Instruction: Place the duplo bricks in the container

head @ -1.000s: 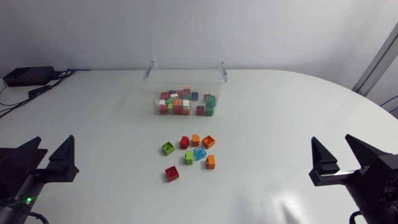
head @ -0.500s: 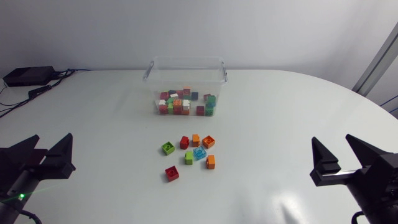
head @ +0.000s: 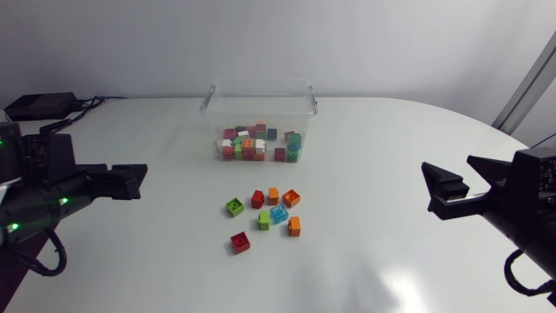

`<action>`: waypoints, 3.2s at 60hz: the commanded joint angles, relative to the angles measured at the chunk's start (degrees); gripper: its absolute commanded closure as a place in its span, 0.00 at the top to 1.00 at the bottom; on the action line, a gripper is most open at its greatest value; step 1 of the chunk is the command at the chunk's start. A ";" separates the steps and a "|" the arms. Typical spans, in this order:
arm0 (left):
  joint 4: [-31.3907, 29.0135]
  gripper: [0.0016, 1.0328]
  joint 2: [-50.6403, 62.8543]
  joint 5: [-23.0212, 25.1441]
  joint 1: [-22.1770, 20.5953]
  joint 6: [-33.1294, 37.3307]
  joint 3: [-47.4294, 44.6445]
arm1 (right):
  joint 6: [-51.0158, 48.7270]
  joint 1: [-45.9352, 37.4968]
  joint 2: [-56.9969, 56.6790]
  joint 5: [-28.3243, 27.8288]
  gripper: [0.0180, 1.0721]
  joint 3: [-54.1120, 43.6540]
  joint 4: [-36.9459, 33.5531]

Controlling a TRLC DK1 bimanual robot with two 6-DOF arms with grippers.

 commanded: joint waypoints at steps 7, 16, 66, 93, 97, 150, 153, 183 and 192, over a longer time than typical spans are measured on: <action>-4.47 0.95 12.49 -1.82 -3.47 1.09 8.97 | 0.88 2.18 7.88 0.14 0.95 5.04 -0.62; -9.04 0.95 23.66 -2.17 -5.41 3.46 16.09 | 0.52 3.76 15.61 0.84 0.95 11.10 -6.07; -28.91 0.78 63.56 5.65 -18.42 28.33 43.87 | -24.61 14.83 48.57 -7.07 0.95 30.79 -28.74; -28.99 0.55 70.24 7.76 -18.33 31.06 48.35 | -32.08 22.04 54.02 -7.59 0.95 31.32 -24.79; -29.08 0.51 70.59 8.56 -18.42 31.85 48.26 | -34.81 22.83 52.97 -7.59 0.95 28.59 -18.46; -32.69 0.40 50.02 13.65 -14.72 42.05 47.12 | -52.30 26.00 78.28 -14.45 0.86 43.54 -27.51; -33.21 0.40 49.58 13.83 -14.28 42.05 48.44 | -52.47 26.00 79.51 -14.45 0.86 44.59 -27.86; -36.20 0.40 51.34 16.20 -12.09 41.69 59.42 | -55.55 26.35 84.78 -11.99 0.33 53.47 -38.41; -35.76 0.40 53.54 16.82 -11.91 38.97 64.08 | -55.73 25.47 81.79 -10.84 0.29 55.14 -44.47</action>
